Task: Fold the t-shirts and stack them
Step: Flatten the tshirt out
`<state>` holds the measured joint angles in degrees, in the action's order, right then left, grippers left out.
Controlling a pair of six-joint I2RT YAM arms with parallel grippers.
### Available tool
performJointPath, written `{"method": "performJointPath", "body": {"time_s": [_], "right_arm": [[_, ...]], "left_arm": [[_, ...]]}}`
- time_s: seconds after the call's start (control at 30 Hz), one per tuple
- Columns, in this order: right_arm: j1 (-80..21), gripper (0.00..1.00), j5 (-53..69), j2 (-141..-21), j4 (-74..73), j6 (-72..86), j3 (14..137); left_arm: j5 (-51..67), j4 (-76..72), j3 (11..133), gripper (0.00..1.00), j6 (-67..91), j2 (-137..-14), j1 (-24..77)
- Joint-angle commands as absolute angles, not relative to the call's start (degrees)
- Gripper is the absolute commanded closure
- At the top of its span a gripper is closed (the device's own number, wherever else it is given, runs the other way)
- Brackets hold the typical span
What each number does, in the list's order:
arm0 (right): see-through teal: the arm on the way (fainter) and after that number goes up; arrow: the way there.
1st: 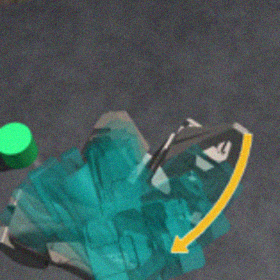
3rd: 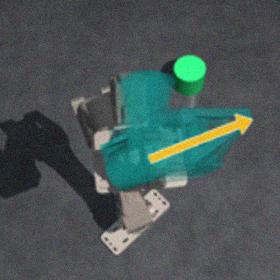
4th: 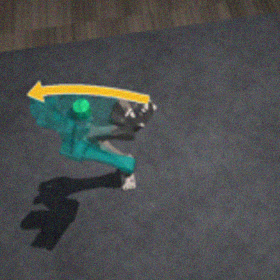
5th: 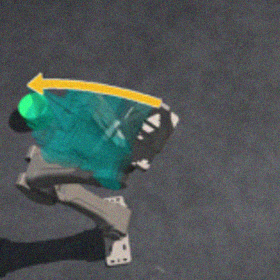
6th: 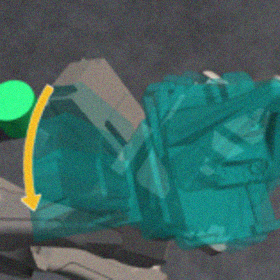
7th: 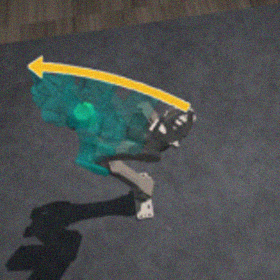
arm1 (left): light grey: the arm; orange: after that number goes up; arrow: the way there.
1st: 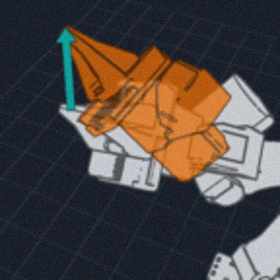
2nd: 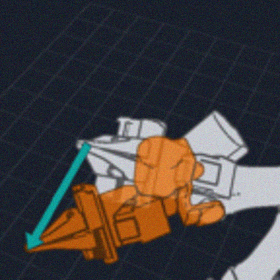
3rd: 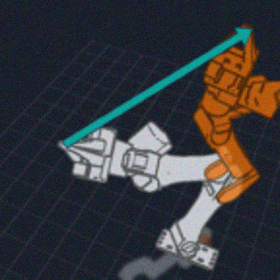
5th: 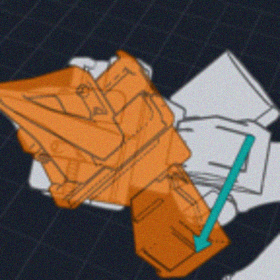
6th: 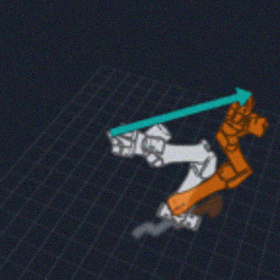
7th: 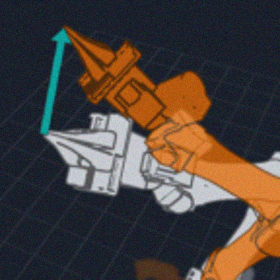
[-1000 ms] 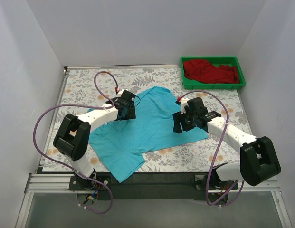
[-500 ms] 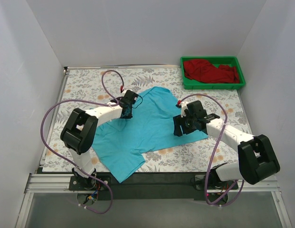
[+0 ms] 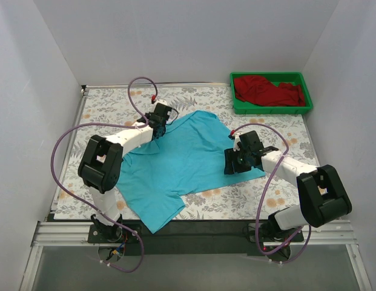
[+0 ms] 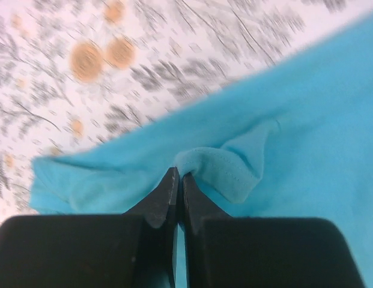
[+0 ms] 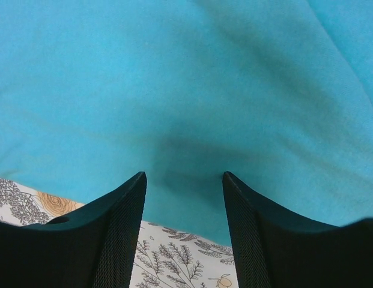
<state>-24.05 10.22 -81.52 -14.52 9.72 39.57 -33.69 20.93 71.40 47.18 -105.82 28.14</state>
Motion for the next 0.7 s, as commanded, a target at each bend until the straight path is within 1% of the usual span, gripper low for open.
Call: {"method": "performJointPath", "body": {"time_s": [0.0, 0.13, 0.23, 0.5, 0.53, 0.6, 0.63, 0.67], "right_arm": [[-23.9, 0.48, 11.2, -84.6, -16.5, 12.3, 35.8], [-23.9, 0.48, 13.4, -84.0, -18.2, 13.1, 34.1], [-23.9, 0.48, 14.7, -82.9, -19.6, 13.2, 33.1], [-24.0, 0.48, 16.0, -81.5, -21.6, 12.6, 33.5], [-24.0, 0.48, 16.0, -81.5, -21.6, 12.6, 33.6], [-24.0, 0.48, 16.1, -81.7, -21.8, 12.6, 33.9], [-24.0, 0.48, 16.5, -81.8, -22.0, 12.6, 34.0], [-24.0, 0.48, 16.7, -81.8, -22.0, 12.7, 34.0]], "left_arm": [[-39.0, 15.4, 77.4, 1.00, 41.2, -107.6, 23.1], [-40.4, 9.5, 82.5, 1.00, 34.7, -111.6, 17.6], [-41.6, 3.1, 86.1, 1.00, 27.6, -116.0, 15.4], [-41.0, -25.2, 89.9, 0.96, 6.3, -126.4, 14.0], [-40.7, -27.3, 91.1, 0.96, 2.5, -128.9, 14.0], [-40.2, -32.9, 92.1, 0.93, 0.3, -131.2, 14.0], [-40.1, -34.2, 93.6, 0.91, -3.5, -133.5, 14.0], [-40.1, -35.3, 94.2, 0.86, -4.0, -134.5, 14.0]]}}
